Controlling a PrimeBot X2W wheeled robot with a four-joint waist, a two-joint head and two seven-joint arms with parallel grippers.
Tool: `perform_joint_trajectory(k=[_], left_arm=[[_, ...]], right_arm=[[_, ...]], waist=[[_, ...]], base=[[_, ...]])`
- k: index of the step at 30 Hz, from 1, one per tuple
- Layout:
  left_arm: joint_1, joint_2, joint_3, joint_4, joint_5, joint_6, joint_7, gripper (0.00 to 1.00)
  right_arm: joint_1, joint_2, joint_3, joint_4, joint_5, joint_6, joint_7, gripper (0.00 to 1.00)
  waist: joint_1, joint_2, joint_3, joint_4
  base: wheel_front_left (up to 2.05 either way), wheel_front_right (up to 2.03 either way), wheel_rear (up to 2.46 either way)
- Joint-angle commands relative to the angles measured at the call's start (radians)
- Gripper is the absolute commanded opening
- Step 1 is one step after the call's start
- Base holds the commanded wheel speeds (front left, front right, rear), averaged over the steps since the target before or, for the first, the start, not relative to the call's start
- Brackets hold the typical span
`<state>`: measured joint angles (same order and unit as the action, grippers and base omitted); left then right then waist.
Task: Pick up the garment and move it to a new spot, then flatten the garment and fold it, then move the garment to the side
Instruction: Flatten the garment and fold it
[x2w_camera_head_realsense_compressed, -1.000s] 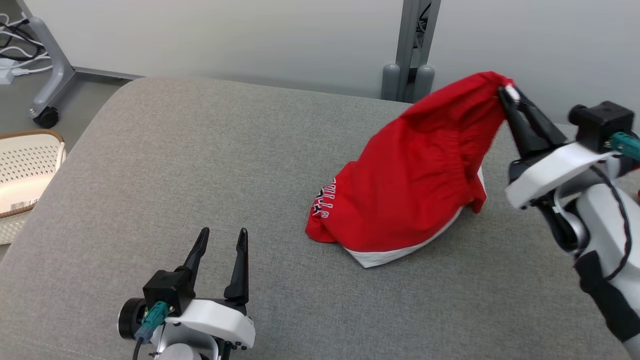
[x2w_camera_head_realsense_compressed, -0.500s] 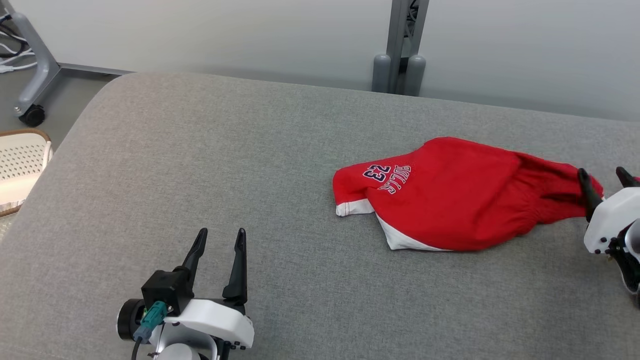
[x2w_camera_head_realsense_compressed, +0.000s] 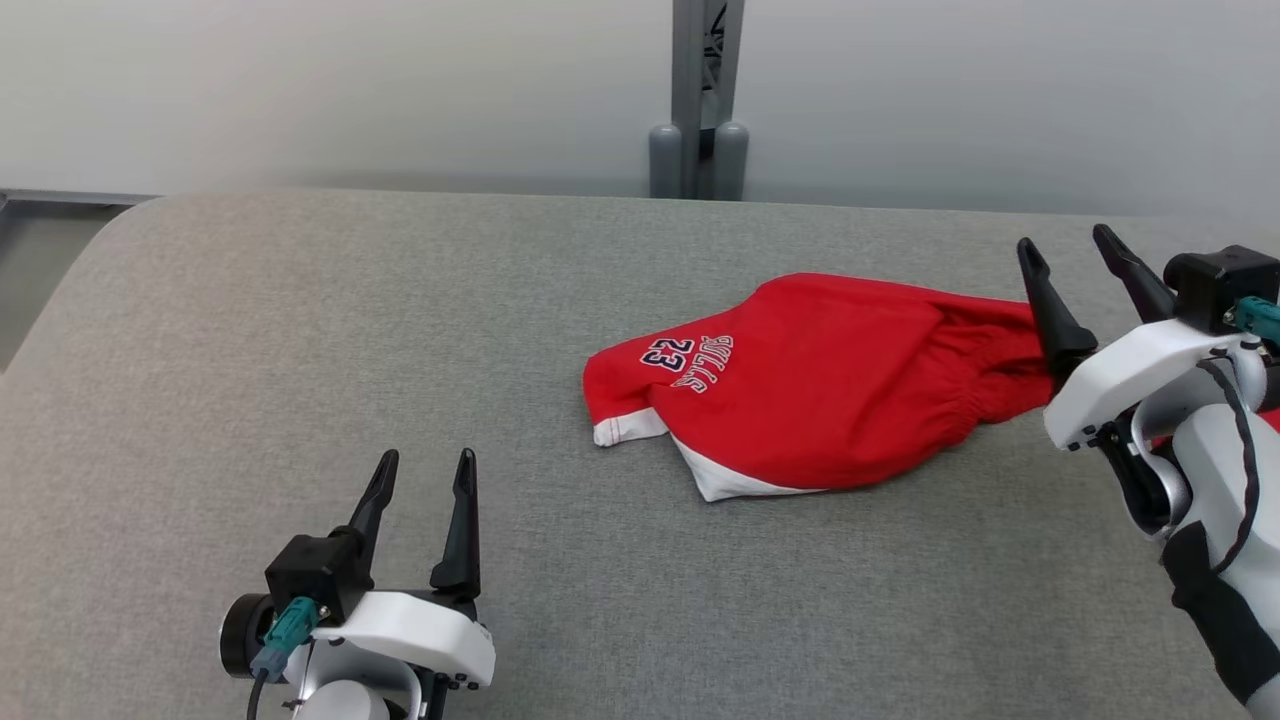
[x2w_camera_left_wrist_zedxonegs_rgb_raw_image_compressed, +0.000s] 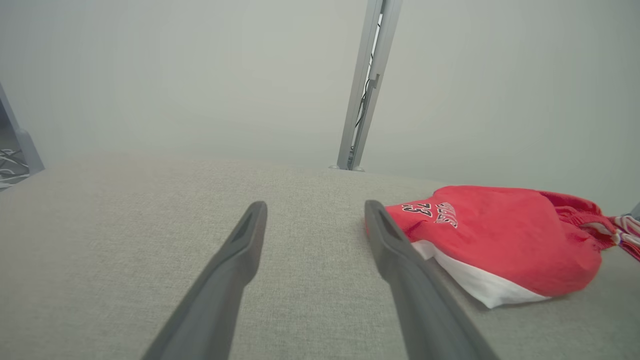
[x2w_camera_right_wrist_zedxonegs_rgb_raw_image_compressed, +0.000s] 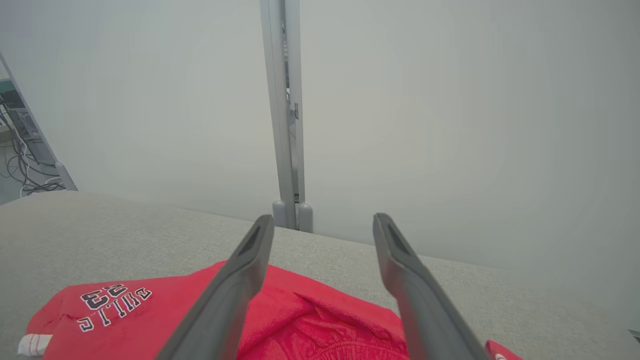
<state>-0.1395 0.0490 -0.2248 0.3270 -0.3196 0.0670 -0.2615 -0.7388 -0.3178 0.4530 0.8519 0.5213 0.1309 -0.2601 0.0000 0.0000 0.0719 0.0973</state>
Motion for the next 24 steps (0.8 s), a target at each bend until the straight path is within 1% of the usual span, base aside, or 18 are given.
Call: perform_joint_trajectory(k=[1, 6, 10, 15, 20, 21, 24], left_arm=[[-0.013, 0.004, 0.004, -0.004, -0.006, -0.002, -0.003, 1.00], [-0.019, 0.003, 0.011, -0.008, -0.017, -0.006, -0.003, 1.00], [-0.033, 0.004, 0.013, -0.009, -0.027, -0.006, -0.003, 1.00], [-0.042, 0.004, 0.020, 0.005, -0.033, -0.010, -0.003, 1.00], [-0.063, 0.004, 0.036, 0.017, -0.031, -0.013, -0.003, 1.00], [-0.069, 0.004, 0.041, 0.022, -0.031, -0.016, -0.003, 1.00], [-0.092, 0.003, 0.033, 0.072, -0.038, -0.044, -0.003, 1.00]], right_arm=[[0.023, -0.003, -0.006, -0.014, 0.003, 0.000, -0.006, 1.00], [0.172, 0.014, -0.074, -0.262, -0.058, 0.000, -0.006, 1.00], [0.321, 0.058, -0.129, -0.397, -0.096, 0.000, -0.004, 1.00], [0.435, 0.094, -0.153, -0.445, -0.145, 0.000, -0.004, 1.00], [0.458, 0.110, -0.187, -0.469, -0.159, 0.000, -0.005, 1.00], [0.456, 0.111, -0.195, -0.472, -0.161, 0.000, -0.005, 1.00], [0.445, 0.110, -0.210, -0.479, -0.168, 0.000, -0.005, 1.00]], waist=[[0.0000, 0.0000, -0.007, -0.020], [0.0000, 0.0000, -0.004, -0.070], [0.0000, 0.0000, 0.004, -0.103], [0.0000, 0.0000, 0.016, -0.143], [0.0000, 0.0000, 0.030, -0.175], [0.0000, 0.0000, 0.035, -0.180], [0.0000, 0.0000, 0.053, -0.193]], base=[[0.00, 0.00, 0.00], [0.00, 0.00, 0.00], [0.00, 0.00, 0.00], [0.00, 0.00, 0.00], [0.00, 0.00, 0.00], [0.00, 0.00, 0.00], [0.00, 0.00, 0.00]])
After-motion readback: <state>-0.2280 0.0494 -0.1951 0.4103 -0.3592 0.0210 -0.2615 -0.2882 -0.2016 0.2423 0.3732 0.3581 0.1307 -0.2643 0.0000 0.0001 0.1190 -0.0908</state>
